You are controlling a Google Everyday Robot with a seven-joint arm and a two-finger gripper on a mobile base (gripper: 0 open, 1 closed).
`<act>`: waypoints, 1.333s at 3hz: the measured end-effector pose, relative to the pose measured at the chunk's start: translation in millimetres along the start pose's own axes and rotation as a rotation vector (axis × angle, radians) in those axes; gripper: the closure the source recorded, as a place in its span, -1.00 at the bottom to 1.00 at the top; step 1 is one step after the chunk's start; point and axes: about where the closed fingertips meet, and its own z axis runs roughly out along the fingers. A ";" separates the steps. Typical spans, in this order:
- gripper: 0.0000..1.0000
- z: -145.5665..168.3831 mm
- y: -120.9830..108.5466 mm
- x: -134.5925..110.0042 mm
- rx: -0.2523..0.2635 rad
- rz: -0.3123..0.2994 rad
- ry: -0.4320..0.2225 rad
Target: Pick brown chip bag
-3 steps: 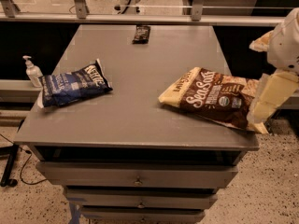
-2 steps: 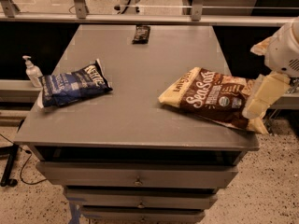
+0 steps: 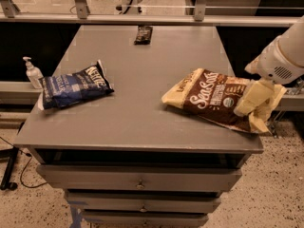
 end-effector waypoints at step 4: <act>1.00 -70.3 33.7 -70.8 -0.112 0.026 -0.244</act>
Offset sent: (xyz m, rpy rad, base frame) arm -0.0120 0.0313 0.0097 0.1484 0.1113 -0.0269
